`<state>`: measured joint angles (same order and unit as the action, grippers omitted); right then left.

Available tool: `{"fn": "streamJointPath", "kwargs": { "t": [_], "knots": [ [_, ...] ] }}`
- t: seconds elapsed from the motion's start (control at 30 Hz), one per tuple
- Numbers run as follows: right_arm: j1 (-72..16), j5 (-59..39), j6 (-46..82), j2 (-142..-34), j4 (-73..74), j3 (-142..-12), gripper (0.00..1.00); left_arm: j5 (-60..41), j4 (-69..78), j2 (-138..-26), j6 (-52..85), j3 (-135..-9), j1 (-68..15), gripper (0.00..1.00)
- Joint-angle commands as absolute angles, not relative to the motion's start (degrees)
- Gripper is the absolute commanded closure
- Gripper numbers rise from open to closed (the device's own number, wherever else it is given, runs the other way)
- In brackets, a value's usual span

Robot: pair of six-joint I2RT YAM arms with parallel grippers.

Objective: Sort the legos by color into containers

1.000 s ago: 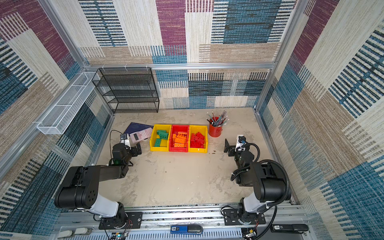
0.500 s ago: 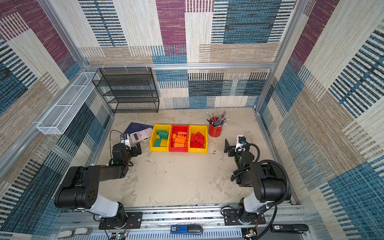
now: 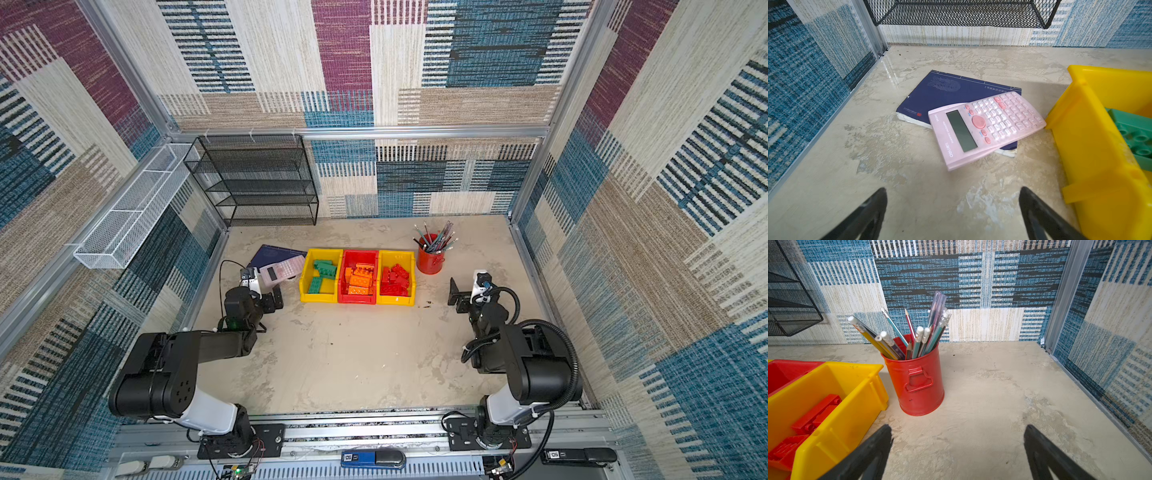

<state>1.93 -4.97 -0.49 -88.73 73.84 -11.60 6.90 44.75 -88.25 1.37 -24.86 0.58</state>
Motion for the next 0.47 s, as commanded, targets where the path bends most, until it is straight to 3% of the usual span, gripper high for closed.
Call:
{"fn": "streamJointPath", "kwargs": {
  "t": [0.0, 0.43],
  "knots": [
    [1.9, -5.3, -1.1, -88.6, 76.6, -11.5, 0.00, 6.0, 46.0, -88.0, 0.4, -24.8, 0.6, 0.01],
    [1.9, -5.4, -1.1, -88.6, 76.4, -11.6, 0.00, 6.0, 46.1, -88.0, 0.4, -24.7, 0.6, 0.01]
  ]
}}
